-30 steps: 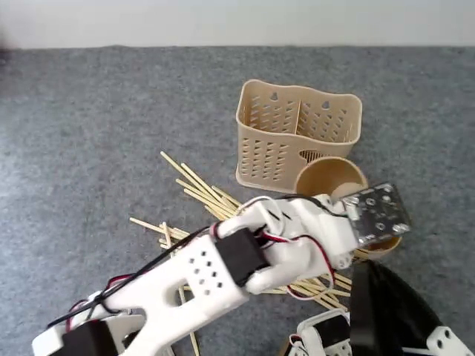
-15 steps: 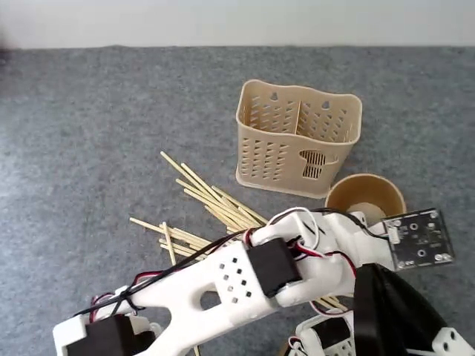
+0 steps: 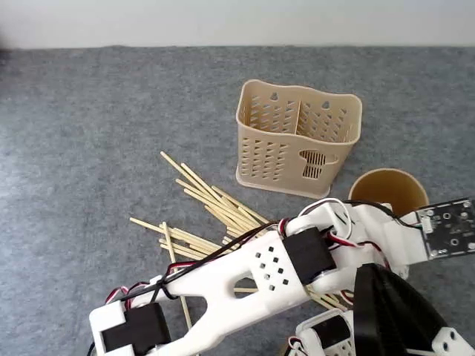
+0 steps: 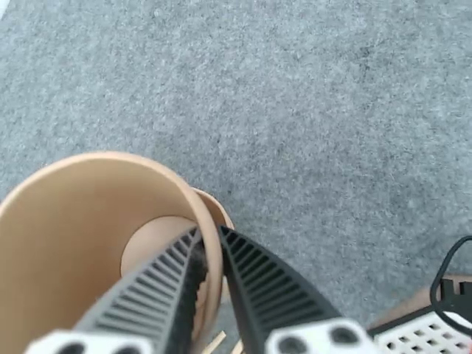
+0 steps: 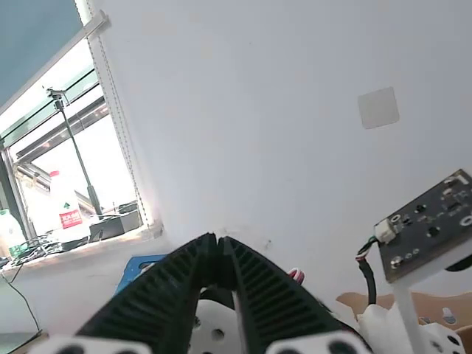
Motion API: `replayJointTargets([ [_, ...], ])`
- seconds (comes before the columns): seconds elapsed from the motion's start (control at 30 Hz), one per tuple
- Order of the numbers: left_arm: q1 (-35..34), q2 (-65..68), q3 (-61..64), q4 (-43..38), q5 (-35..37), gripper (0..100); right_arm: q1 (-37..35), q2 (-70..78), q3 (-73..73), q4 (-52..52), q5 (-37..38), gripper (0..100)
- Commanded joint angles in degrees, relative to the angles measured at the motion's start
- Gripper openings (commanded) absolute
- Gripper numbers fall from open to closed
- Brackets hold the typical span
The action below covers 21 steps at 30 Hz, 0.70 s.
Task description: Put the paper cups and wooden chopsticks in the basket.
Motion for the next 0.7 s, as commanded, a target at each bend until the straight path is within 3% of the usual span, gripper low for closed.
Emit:
replayJointTargets([
  [0.0, 0.18, 0.00, -2.42, 0.00, -2.20, 1, -0.40, 0.31, -1.05, -0.66, -0.44, 0.9],
  [0.37, -0.18, -1.49, -3.56, 0.62, -2.73, 1, -0.48, 0.31, -0.97, -0.57, -0.44, 0.9],
  [0.67, -1.58, -3.78, -7.34, 5.80, -2.81, 1, -0.48, 0.31, -0.97, 0.48, -0.44, 0.9],
])
